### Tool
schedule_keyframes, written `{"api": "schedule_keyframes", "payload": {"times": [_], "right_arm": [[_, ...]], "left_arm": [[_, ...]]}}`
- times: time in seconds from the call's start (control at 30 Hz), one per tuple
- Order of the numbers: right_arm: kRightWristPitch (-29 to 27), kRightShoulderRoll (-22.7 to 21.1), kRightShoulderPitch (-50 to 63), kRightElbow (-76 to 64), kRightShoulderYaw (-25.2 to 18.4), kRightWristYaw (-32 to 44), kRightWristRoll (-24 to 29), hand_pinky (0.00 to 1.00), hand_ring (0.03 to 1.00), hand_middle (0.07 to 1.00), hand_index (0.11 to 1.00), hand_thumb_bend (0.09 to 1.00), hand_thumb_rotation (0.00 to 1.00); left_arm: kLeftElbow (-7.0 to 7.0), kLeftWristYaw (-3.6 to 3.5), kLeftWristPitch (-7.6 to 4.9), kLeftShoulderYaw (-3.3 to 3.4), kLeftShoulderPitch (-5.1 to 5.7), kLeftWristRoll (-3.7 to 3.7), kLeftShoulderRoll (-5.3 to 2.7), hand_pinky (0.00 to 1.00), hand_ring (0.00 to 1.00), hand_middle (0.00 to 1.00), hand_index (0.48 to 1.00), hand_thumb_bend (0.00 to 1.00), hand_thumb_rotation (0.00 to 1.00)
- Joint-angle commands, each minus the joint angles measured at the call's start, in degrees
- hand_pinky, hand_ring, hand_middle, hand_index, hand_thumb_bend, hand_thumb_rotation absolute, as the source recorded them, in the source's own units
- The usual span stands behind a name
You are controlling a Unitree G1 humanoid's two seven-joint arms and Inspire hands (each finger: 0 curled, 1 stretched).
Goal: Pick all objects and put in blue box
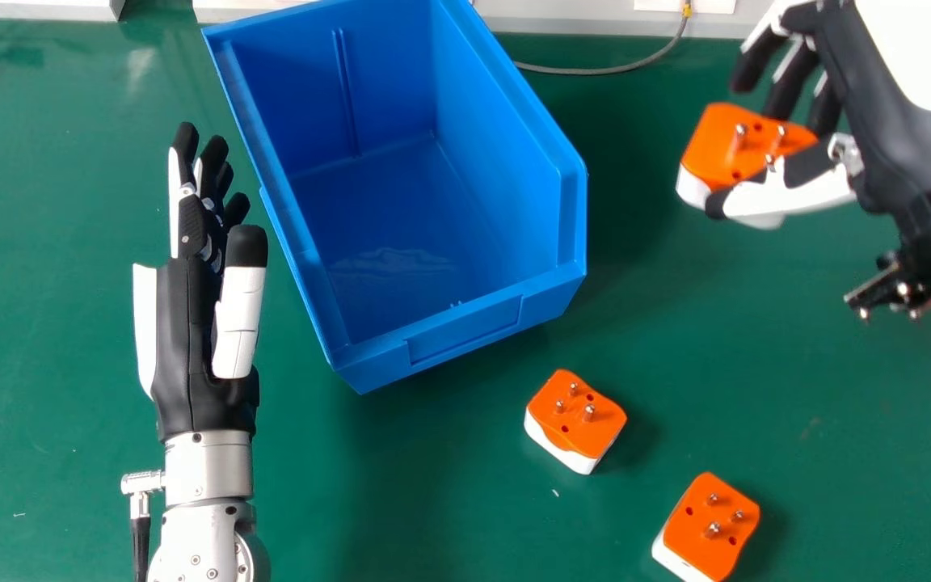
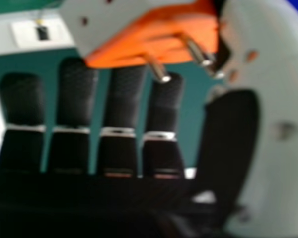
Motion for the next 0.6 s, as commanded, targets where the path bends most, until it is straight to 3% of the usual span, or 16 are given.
{"api": "schedule_keyframes", "payload": {"times": [0.0, 0.2, 0.43, 0.57], "right_arm": [[0.21, 0.32, -3.32, -1.62, -0.90, 1.14, -2.18, 0.24, 0.343, 0.452, 0.536, 0.509, 0.00], [0.15, 2.15, -8.86, -0.80, 1.02, 4.85, -6.25, 0.23, 0.340, 0.452, 0.538, 0.509, 0.00], [1.03, 5.32, -15.31, 0.63, 2.84, 10.81, -11.10, 0.22, 0.337, 0.453, 0.540, 0.508, 0.00], [0.51, 7.09, -17.91, 1.62, 3.58, 13.05, -13.41, 0.22, 0.336, 0.454, 0.541, 0.508, 0.00]], "left_arm": [[-0.40, -0.19, -0.89, -0.09, -0.45, -0.09, -0.03, 0.95, 0.98, 0.97, 0.983, 0.95, 0.91], [0.15, -0.34, -1.11, -0.17, -0.91, -0.04, -0.10, 0.94, 0.97, 0.97, 0.980, 0.95, 0.91], [-0.69, 0.24, -0.70, -0.31, -0.77, 0.19, -0.64, 0.95, 0.97, 0.97, 0.980, 0.95, 0.91], [-0.26, 0.61, -1.17, -0.34, -1.18, 0.54, -0.76, 0.95, 0.97, 0.97, 0.980, 0.95, 0.91]]}}
